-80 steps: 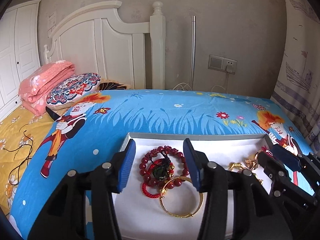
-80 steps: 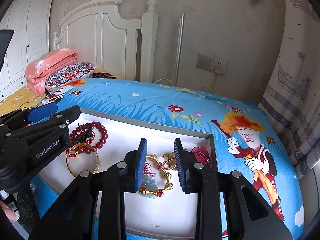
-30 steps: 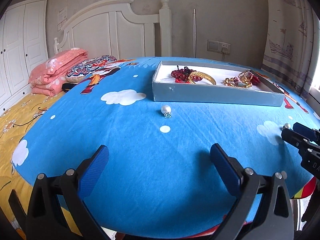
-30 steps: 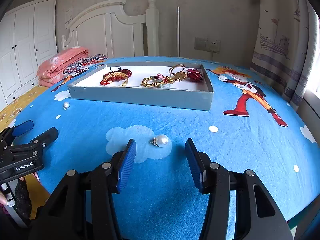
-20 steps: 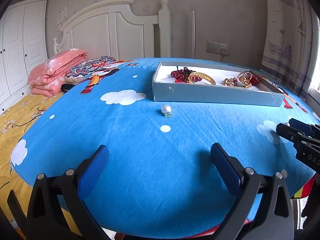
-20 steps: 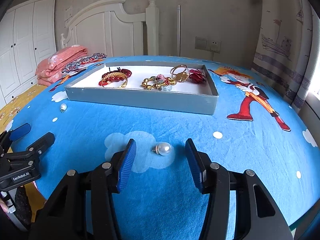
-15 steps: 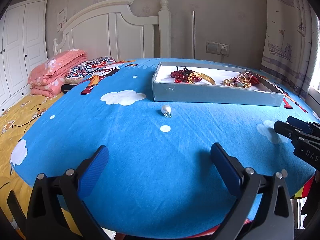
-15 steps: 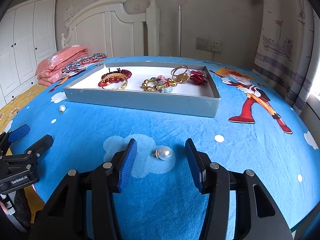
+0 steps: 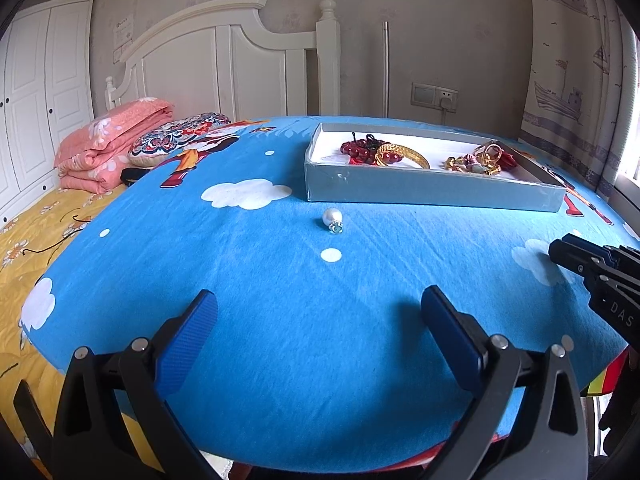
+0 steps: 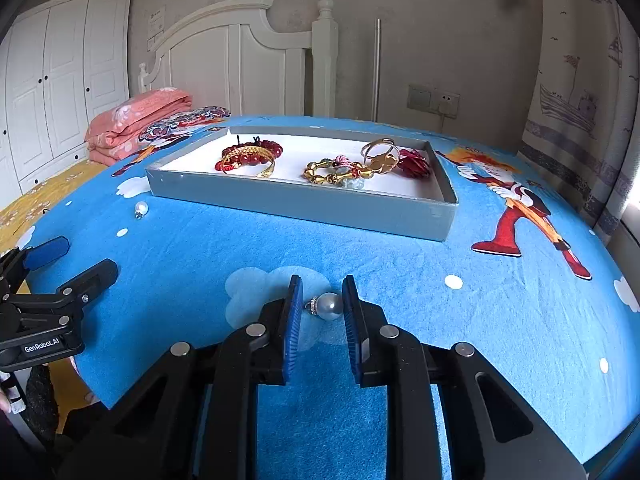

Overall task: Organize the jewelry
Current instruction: 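Grasp the pearl earring with the right tool while the left tool grasps the other pearl, then carry both pearl earrings into the tray and open both tools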

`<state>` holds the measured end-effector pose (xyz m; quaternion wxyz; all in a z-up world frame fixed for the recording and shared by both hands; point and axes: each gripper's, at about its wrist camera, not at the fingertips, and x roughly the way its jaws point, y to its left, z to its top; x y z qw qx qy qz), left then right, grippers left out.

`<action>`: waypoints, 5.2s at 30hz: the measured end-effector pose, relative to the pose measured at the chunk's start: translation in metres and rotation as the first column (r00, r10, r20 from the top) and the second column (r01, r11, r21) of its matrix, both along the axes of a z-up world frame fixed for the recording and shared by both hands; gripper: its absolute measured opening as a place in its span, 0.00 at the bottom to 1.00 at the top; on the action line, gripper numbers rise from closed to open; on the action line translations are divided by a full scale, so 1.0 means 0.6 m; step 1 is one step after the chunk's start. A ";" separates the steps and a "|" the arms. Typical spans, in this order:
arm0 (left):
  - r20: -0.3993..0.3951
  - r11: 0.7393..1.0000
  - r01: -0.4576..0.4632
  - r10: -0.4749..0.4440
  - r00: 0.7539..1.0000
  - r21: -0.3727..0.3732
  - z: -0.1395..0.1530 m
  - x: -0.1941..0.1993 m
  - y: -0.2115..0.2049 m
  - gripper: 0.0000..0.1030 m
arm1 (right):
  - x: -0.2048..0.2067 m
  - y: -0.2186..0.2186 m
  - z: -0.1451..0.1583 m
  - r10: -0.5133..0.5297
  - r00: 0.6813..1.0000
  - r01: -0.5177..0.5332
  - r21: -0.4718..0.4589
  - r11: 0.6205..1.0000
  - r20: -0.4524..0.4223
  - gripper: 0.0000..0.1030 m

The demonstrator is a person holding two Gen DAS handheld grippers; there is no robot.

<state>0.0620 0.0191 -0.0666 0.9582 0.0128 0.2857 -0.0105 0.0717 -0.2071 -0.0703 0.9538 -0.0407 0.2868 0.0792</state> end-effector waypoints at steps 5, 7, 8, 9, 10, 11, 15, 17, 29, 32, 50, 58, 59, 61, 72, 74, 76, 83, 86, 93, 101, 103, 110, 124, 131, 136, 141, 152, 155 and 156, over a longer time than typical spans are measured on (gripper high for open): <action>-0.004 1.000 0.002 -0.002 1.000 -0.002 0.001 -0.001 0.000 0.96 | -0.004 -0.005 -0.002 -0.002 1.000 0.002 0.023 1.000 0.005 0.19; -0.013 1.000 0.000 0.000 1.000 -0.007 0.002 -0.001 0.001 0.96 | -0.005 -0.003 -0.002 -0.004 1.000 0.004 0.016 1.000 0.008 0.19; -0.017 1.000 -0.002 0.002 1.000 -0.007 0.003 0.000 0.000 0.96 | -0.006 -0.004 -0.002 -0.006 1.000 0.006 0.019 1.000 0.008 0.19; -0.022 1.000 -0.001 0.001 1.000 -0.008 0.004 0.001 0.001 0.96 | -0.006 -0.004 -0.002 -0.008 1.000 0.008 0.022 1.000 0.008 0.19; -0.028 1.000 0.001 -0.001 1.000 -0.010 0.006 0.003 0.000 0.95 | -0.005 -0.004 -0.002 -0.010 1.000 0.009 0.024 1.000 0.008 0.19; -0.035 1.000 0.003 -0.004 0.999 -0.015 0.009 0.007 -0.001 0.95 | -0.005 -0.004 -0.002 -0.011 1.000 0.011 0.024 1.000 0.008 0.19; -0.046 0.998 0.003 -0.006 0.999 -0.066 0.036 0.030 0.001 0.94 | -0.006 -0.003 -0.002 -0.013 1.000 0.013 0.026 1.000 0.009 0.19; -0.056 0.998 -0.011 0.008 0.998 -0.057 0.048 0.050 -0.004 0.90 | -0.007 -0.003 -0.002 -0.010 1.000 0.010 0.029 1.000 0.008 0.19; -0.203 0.998 -0.048 0.042 0.978 -0.026 0.048 0.148 -0.013 0.38 | -0.012 -0.005 -0.003 -0.002 1.000 0.002 0.045 0.999 0.008 0.19; -0.222 0.998 -0.056 0.050 0.974 -0.022 0.042 0.156 -0.013 0.36 | -0.012 -0.005 -0.003 -0.002 1.000 0.001 0.047 0.999 0.008 0.19; -0.117 0.997 0.004 -0.013 0.993 -0.079 0.034 0.071 -0.012 0.13 | -0.013 -0.006 -0.003 -0.002 1.000 0.001 0.049 0.999 0.009 0.19; -0.062 1.000 0.025 -0.026 0.998 -0.005 0.023 0.041 -0.024 0.14 | -0.013 -0.006 -0.003 -0.002 1.000 0.001 0.049 0.999 0.009 0.19; -0.056 1.000 0.024 -0.024 0.998 0.003 0.022 0.040 -0.025 0.15 | -0.013 -0.006 -0.003 -0.002 1.000 0.001 0.049 0.999 0.009 0.19; -0.046 1.000 0.025 -0.024 0.999 0.018 0.020 0.039 -0.028 0.15 | -0.013 -0.006 -0.003 -0.002 1.000 0.001 0.049 0.999 0.010 0.19; -0.001 0.997 0.071 -0.071 0.997 0.034 0.028 0.011 -0.038 0.13 | -0.020 -0.002 0.002 0.002 1.000 -0.003 0.056 0.998 0.015 0.19; 0.020 0.996 0.082 -0.083 0.996 0.048 0.033 0.001 -0.046 0.13 | -0.024 0.003 0.006 0.006 1.000 -0.007 0.050 0.999 0.025 0.19; 0.025 0.995 0.089 -0.090 0.996 0.049 0.034 -0.005 -0.051 0.13 | -0.026 0.004 0.009 0.003 0.999 -0.005 0.051 0.999 0.034 0.19; 0.023 0.995 0.091 -0.092 0.995 0.041 0.030 -0.013 -0.054 0.13 | -0.029 0.011 0.009 0.015 0.999 -0.017 0.044 0.999 0.034 0.19; 0.023 0.995 0.094 -0.095 0.995 0.042 0.028 -0.013 -0.056 0.13 | -0.031 0.015 0.009 0.021 0.999 -0.022 0.037 0.999 0.039 0.19; 0.030 0.993 0.103 -0.105 0.994 0.049 0.027 -0.015 -0.063 0.13 | -0.032 0.018 0.008 0.026 0.999 -0.028 0.033 0.999 0.040 0.19; 0.026 0.993 0.107 -0.108 0.994 0.048 0.023 -0.015 -0.066 0.13 | -0.030 0.018 0.005 0.026 0.999 -0.027 0.032 0.999 0.031 0.19; 0.025 0.993 0.105 -0.106 0.994 0.046 0.023 -0.014 -0.065 0.13 | -0.031 0.019 0.005 0.027 0.999 -0.028 0.032 0.999 0.032 0.19; 0.028 0.993 0.111 -0.113 0.993 0.047 0.024 -0.012 -0.070 0.13 | -0.027 0.019 0.003 0.022 0.999 -0.023 0.035 0.999 0.025 0.19; 0.039 0.992 0.128 -0.129 0.991 0.006 0.057 0.023 -0.091 0.13 | 0.010 0.026 0.041 0.003 0.999 -0.004 0.038 0.999 0.034 0.19; 0.004 0.987 0.161 -0.161 0.987 -0.020 0.106 0.088 -0.105 0.13 | 0.062 0.019 0.081 -0.010 0.999 0.009 0.027 1.000 0.043 0.19; -0.002 0.988 0.155 -0.155 0.988 -0.009 0.134 0.161 -0.120 0.13 | 0.113 0.011 0.098 -0.019 0.999 0.018 0.027 0.999 0.033 0.19; -0.033 0.991 0.132 -0.133 0.991 -0.033 0.151 0.232 -0.125 0.13 | 0.168 -0.003 0.111 -0.051 0.999 0.051 0.038 0.998 0.019 0.19; -0.076 0.995 0.098 -0.099 0.992 -0.015 0.141 0.322 -0.141 0.13 | 0.253 -0.012 0.106 -0.083 0.995 0.085 0.051 0.995 -0.054 0.19; -0.083 0.997 0.072 -0.073 0.994 -0.015 0.136 0.328 -0.137 0.18 | 0.261 -0.015 0.104 -0.104 0.992 0.108 0.053 0.993 -0.070 0.20; -0.086 0.998 0.063 -0.064 0.994 -0.018 0.134 0.328 -0.133 0.22 | 0.264 -0.017 0.103 -0.110 0.991 0.115 0.057 0.992 -0.079 0.24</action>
